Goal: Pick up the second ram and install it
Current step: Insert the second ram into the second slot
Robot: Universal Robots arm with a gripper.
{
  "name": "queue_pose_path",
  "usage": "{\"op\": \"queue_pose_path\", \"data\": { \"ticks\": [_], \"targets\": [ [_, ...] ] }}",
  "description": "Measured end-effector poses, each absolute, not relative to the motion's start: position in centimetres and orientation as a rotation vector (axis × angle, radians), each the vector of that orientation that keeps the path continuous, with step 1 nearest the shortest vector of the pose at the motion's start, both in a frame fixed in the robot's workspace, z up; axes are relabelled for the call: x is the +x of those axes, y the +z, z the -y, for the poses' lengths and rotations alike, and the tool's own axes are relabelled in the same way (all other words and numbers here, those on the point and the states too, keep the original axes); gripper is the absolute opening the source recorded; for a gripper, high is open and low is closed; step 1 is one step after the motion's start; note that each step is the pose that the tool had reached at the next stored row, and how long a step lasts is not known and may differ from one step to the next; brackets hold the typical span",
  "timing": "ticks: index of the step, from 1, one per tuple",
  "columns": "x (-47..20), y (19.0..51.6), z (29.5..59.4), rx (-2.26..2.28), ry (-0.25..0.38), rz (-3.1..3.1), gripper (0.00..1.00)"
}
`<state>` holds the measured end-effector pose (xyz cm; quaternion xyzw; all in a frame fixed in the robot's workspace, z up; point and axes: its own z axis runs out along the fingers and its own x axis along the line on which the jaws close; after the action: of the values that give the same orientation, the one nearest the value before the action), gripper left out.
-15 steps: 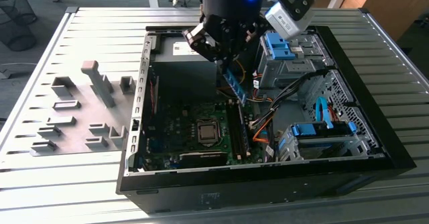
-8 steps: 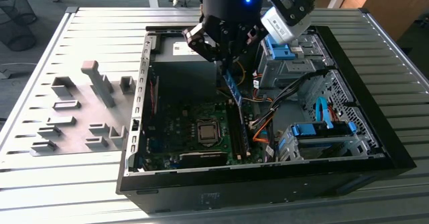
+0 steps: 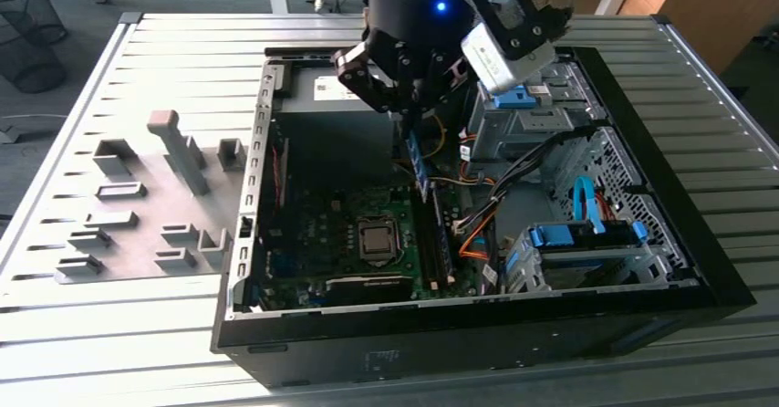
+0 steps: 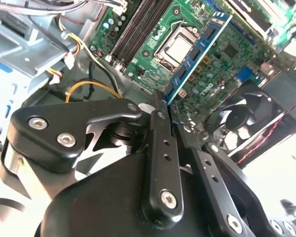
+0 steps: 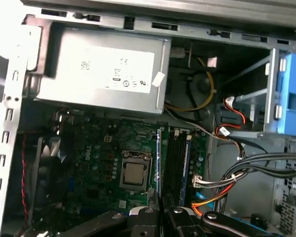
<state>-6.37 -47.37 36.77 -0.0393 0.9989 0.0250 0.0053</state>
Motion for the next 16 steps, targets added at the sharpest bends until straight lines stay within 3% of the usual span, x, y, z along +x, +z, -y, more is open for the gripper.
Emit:
{"op": "queue_pose_path", "data": {
  "ticks": [16],
  "targets": [
    [-4.8,34.3,47.4,0.047,0.077,-3.127,0.14]
  ]
}}
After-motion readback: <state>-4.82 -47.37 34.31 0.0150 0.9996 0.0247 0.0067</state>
